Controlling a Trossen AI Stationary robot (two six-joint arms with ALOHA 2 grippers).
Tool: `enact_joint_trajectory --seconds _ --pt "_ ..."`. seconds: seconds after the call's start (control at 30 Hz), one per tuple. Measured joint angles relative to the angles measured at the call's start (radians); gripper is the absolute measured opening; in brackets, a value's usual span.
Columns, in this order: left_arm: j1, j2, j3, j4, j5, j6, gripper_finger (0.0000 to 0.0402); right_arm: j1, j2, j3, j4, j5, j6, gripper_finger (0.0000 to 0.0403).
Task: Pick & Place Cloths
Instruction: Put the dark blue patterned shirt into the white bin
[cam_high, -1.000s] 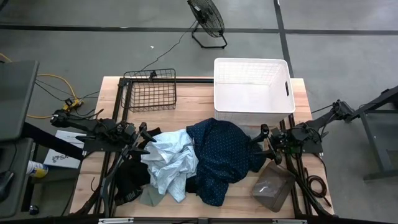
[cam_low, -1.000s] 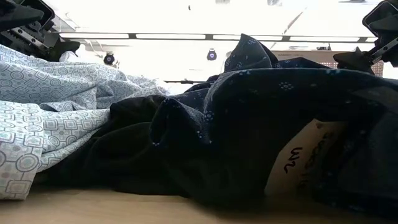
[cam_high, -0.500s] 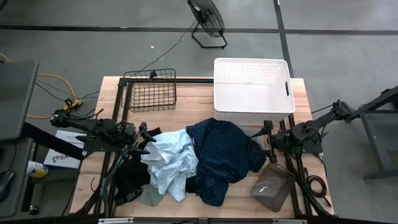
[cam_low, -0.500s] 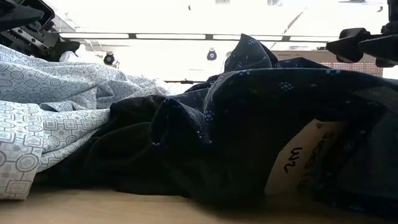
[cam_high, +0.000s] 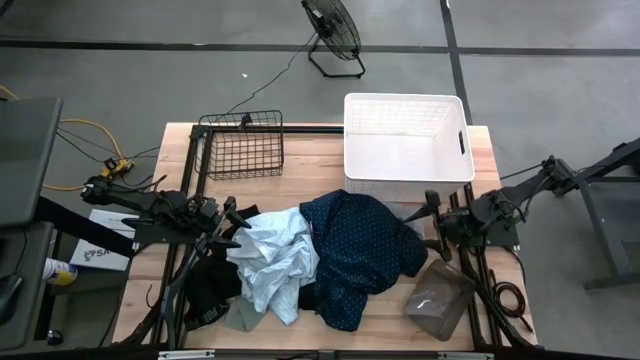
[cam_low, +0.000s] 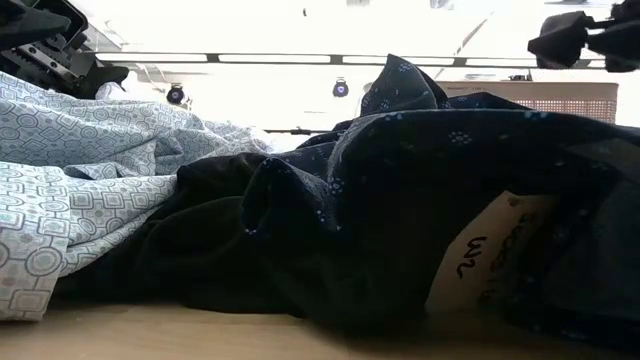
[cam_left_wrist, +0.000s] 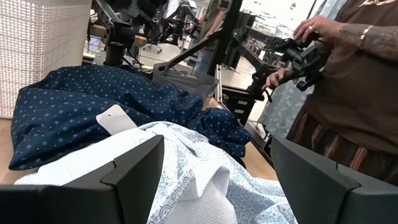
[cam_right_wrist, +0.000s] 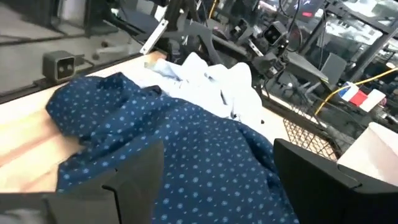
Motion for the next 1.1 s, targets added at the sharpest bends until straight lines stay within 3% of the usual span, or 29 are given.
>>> enact_joint_trajectory --seconds 0.27,0.37,0.8,1.1 --pt "0.000 0.000 0.000 0.000 0.000 0.000 0.0289 -0.066 0.275 0.182 -0.016 -0.002 0.003 0.0293" --pt "0.000 0.000 0.000 0.000 0.000 0.000 0.0289 -0.096 0.389 0.267 -0.057 -0.003 0.075 0.0293" --pt "0.000 0.000 0.000 0.000 0.000 0.000 0.0289 -0.181 0.832 0.619 -0.255 0.080 0.944 0.0293" --pt "0.000 0.000 0.000 0.000 0.000 0.000 0.0289 -0.178 1.014 0.734 -0.345 -0.106 1.448 0.0293"
